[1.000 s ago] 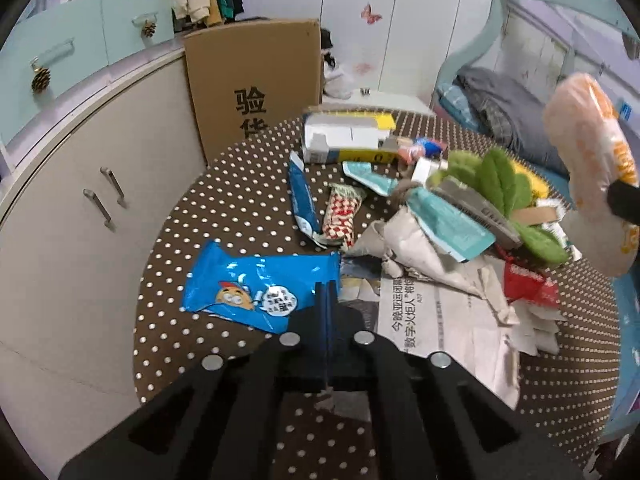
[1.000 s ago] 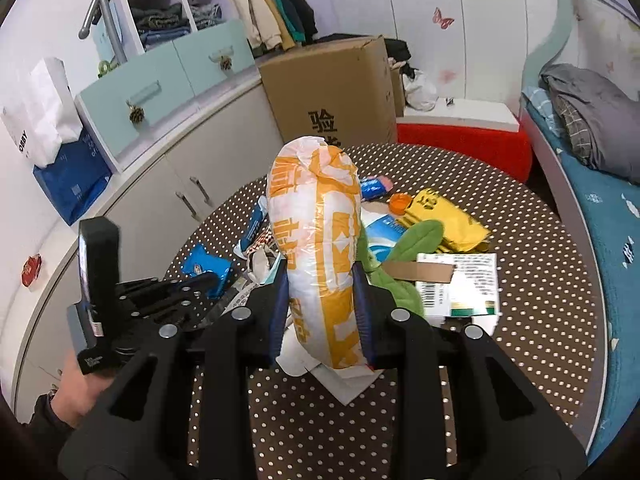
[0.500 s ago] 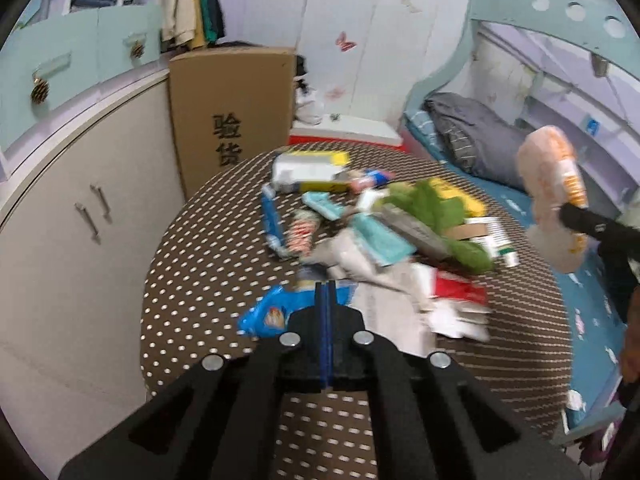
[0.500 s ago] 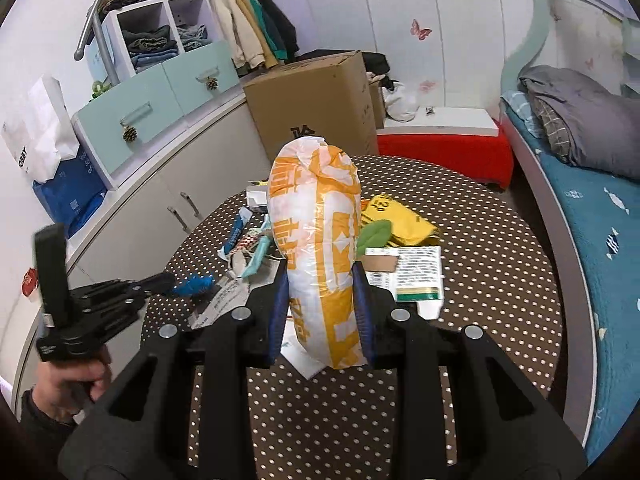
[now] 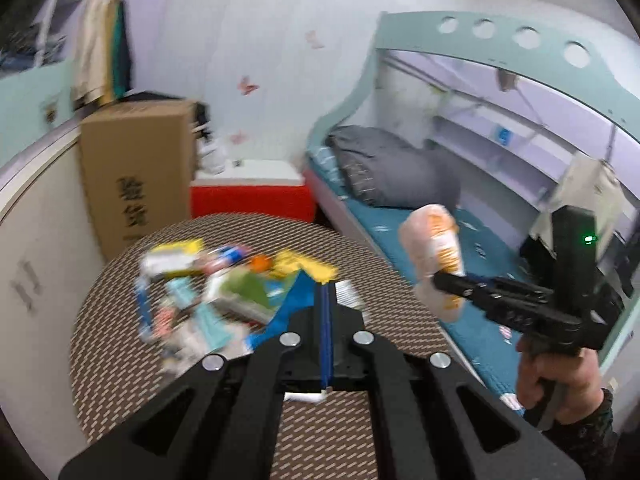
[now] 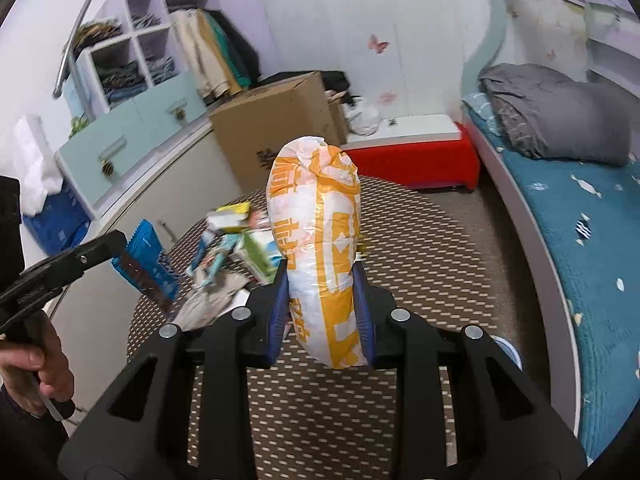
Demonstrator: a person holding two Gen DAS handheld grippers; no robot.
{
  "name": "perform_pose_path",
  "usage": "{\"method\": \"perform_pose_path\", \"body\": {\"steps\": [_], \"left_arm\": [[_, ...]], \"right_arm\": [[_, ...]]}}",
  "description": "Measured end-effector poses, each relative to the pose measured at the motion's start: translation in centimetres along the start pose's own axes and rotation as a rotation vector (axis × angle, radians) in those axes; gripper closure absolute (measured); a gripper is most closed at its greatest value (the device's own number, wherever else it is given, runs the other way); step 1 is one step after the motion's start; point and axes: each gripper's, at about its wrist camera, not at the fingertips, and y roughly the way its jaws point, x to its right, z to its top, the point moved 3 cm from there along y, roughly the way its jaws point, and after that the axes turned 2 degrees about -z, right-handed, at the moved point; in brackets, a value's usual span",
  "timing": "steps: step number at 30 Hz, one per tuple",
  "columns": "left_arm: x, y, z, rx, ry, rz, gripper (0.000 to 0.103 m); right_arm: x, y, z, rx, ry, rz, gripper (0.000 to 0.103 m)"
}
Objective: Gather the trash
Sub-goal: 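Carry the snack bag to the blue wastebasket and open the right tool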
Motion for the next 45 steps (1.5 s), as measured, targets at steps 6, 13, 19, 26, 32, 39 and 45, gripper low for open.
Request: {"method": "perform_pose_path", "body": {"steps": [6,13,19,26,32,39,45], "left_arm": [[7.3,5.4,3.2,-0.019,0.074,-0.153,0.103],[14.9,15.8,3.9,-0.130,0.099,-0.296,0.103],[20.2,25.4,1.6,-0.274,0.130,-0.336,0.103],[22.4,36.9,-3.1,-0.517,0.169,-0.259,0.103],[22.6,43.9,-7.0,-0.744,0.217,-0.193,0.087],[22.1,45.7,-8.2,-0.765,0.247,-0.092,0.023],[22.3,43.0,-7.1,-0.658,0.327,-0.039,0.018]], "right_arm": [[8.0,-2.9,0.6,0.033,0.110,-0.086,0.073],[19.8,-3.8,-1.8,0.005,0.253,-0.227,0.073],[28.3,1.1,-6.3,-0.118,0.370,-0.261,0.073],[35.0,10.0,-12.9,-0.282,0.547,-0.210,0.073],[38.5,15.8,-17.6,-0.380,0.700,-0.156,0.062],[40.4,18.2,-21.2,-0.415,0.830,-0.167,0.006],[40.2,16.9,-22.7,-0.432,0.805,-0.282,0.006]]}}
